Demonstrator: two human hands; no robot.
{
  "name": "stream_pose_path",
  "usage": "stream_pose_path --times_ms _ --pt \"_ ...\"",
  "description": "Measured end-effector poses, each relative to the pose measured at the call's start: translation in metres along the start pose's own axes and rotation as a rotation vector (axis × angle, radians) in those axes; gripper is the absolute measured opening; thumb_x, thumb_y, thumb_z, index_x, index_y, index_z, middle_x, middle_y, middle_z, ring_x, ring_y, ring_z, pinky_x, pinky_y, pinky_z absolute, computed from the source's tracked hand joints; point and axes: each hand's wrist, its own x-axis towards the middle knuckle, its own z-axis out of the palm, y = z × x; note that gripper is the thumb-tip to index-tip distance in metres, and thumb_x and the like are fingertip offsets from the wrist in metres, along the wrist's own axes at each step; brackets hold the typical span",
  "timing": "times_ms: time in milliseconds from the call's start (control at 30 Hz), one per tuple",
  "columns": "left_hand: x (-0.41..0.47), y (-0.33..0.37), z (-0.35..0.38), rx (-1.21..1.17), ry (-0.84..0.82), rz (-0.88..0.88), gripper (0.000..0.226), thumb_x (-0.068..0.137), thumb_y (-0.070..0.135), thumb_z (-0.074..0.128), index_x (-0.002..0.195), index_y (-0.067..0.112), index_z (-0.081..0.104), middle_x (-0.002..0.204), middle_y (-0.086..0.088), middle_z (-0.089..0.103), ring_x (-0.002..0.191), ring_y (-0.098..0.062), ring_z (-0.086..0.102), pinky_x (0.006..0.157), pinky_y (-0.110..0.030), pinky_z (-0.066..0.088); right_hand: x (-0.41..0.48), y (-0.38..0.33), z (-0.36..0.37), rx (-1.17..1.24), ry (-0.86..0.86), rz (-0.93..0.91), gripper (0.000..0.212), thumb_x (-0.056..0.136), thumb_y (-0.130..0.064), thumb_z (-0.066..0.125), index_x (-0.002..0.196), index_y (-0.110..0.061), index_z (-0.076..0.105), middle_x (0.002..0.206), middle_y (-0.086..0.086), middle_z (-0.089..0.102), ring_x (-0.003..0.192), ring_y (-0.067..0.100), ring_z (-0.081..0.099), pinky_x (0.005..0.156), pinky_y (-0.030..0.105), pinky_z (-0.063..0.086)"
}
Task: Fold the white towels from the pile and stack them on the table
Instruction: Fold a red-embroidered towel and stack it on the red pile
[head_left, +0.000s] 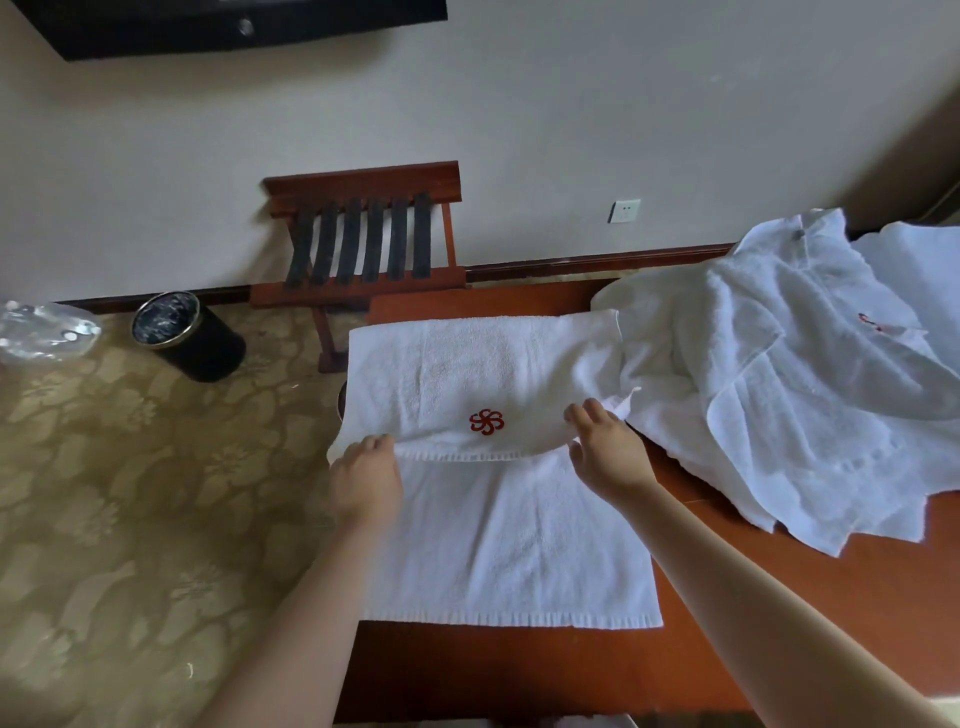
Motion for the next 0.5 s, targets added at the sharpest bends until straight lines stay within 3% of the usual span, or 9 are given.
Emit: stream_pose_path --times_ms 33,100,167,267,333,433,500 --pt "-0.002 -0.001 -0.006 0.027 0.031 0.047 0.017 0.088 0.006 0.053 0.101 0.009 0.064 0.096 -0.006 0.064 0.088 -0.024 0.059 0.072 -0.034 0.047 -0.003 0.0 -0.003 -0.051 0.026 -0.02 0.024 0.081 0.002 0.057 0.104 -0.004 0.059 0.095 0.011 0.056 0.074 0.03 0.057 0.05 0.031 0.034" --pt "-0.009 -0.003 -0.015 0.016 0.102 0.166 0.022 0.06 -0.012 0.071 0.076 0.003 0.069 0.072 -0.01 0.062 0.065 -0.029 0.061 0.054 -0.032 0.049 -0.014 -0.004 -0.011 -0.12 0.088 -0.028 0.022 0.068 0.012 0.064 0.085 -0.002 0.064 0.077 0.012 0.056 0.06 0.032 0.056 0.04 0.028 0.032" --pt "-0.018 -0.01 -0.018 -0.017 0.199 0.236 0.029 0.042 -0.021 0.073 0.062 -0.001 0.068 0.059 -0.013 0.057 0.052 -0.029 0.058 0.046 -0.031 0.049 -0.026 -0.009 -0.014 -0.173 0.17 -0.025 0.022 0.06 0.013 0.07 0.072 -0.004 0.064 0.064 0.008 0.053 0.049 0.028 0.051 0.037 0.024 0.028" --pt "-0.034 -0.019 -0.022 -0.036 0.167 0.235 0.031 0.049 -0.021 0.071 0.074 -0.002 0.073 0.068 -0.016 0.061 0.061 -0.032 0.06 0.055 -0.035 0.051 -0.049 -0.016 -0.017 -0.177 0.194 -0.012 0.025 0.059 0.012 0.073 0.074 -0.006 0.067 0.061 0.005 0.054 0.041 0.025 0.047 0.036 0.023 0.028" --pt "-0.044 -0.022 -0.024 -0.04 0.166 0.23 0.033 0.051 -0.021 0.071 0.077 -0.002 0.075 0.067 -0.017 0.06 0.059 -0.032 0.06 0.055 -0.035 0.05 -0.065 -0.019 -0.016 -0.158 0.15 0.009 0.026 0.065 0.012 0.069 0.086 -0.005 0.069 0.068 0.007 0.058 0.036 0.027 0.045 0.034 0.024 0.03" --pt "-0.055 -0.026 -0.018 0.025 0.052 0.174 0.035 0.087 -0.005 0.048 0.111 0.012 0.068 0.093 -0.008 0.067 0.079 -0.028 0.065 0.068 -0.03 0.048 -0.087 -0.021 -0.009 -0.085 0.097 0.094 0.028 0.087 0.004 0.052 0.109 -0.008 0.065 0.091 0.008 0.064 0.049 0.033 0.052 0.042 0.028 0.033" --pt "-0.061 -0.03 -0.009 0.058 -0.066 0.087 0.038 0.098 0.005 0.035 0.124 0.021 0.059 0.104 -0.002 0.067 0.09 -0.021 0.065 0.069 -0.028 0.047 -0.1 -0.025 -0.006 0.015 0.127 0.145 0.027 0.092 0.001 0.048 0.111 -0.008 0.065 0.096 0.007 0.065 0.055 0.034 0.055 0.045 0.03 0.036"
